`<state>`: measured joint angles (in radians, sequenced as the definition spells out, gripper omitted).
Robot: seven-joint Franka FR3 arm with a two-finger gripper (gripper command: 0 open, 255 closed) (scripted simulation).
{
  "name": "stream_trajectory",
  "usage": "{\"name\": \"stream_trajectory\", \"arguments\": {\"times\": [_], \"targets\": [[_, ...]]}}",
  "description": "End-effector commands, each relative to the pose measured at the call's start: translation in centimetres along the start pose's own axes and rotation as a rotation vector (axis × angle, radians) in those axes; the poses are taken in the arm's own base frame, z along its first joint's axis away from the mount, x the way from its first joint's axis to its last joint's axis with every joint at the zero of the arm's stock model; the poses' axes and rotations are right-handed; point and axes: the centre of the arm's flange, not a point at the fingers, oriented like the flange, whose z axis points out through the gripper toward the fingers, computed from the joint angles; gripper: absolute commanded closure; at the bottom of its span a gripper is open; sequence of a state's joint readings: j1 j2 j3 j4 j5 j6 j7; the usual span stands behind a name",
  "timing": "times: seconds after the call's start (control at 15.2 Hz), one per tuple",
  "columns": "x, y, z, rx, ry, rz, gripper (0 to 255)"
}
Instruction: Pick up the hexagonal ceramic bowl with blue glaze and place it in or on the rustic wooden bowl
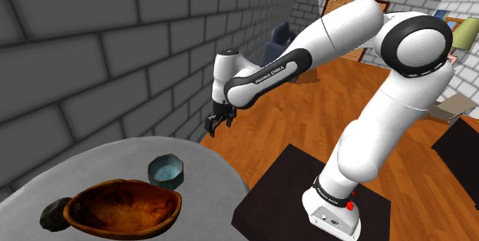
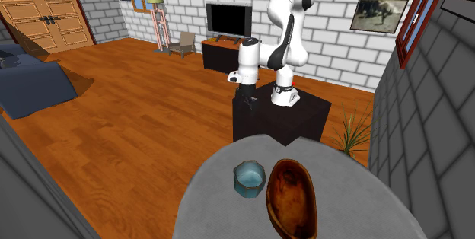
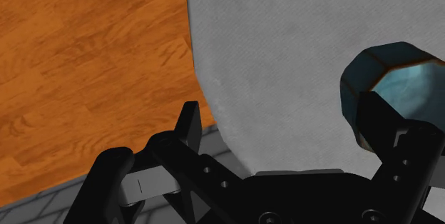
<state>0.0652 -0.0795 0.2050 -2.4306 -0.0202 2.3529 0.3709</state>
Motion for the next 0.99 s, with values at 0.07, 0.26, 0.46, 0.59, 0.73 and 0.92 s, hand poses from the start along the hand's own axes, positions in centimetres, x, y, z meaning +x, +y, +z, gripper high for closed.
{"name": "stream_trajectory", "arguments": {"times": [0.07, 0.26, 0.46, 0.59, 0.73, 0.92], "targets": [[1.6, -1.7, 2.9, 0.013, 0.003, -0.001, 0], [3.4, -3.6, 5.7, 0.025, 0.004, -0.002, 0], [5.1, -5.6, 8.6, 0.036, 0.006, -0.004, 0], [6.3, -6.9, 10.4, 0.044, 0.007, -0.004, 0], [7.5, -8.2, 12.3, 0.052, 0.008, -0.005, 0], [9.2, -10.2, 15.1, 0.064, 0.010, -0.007, 0]]}}
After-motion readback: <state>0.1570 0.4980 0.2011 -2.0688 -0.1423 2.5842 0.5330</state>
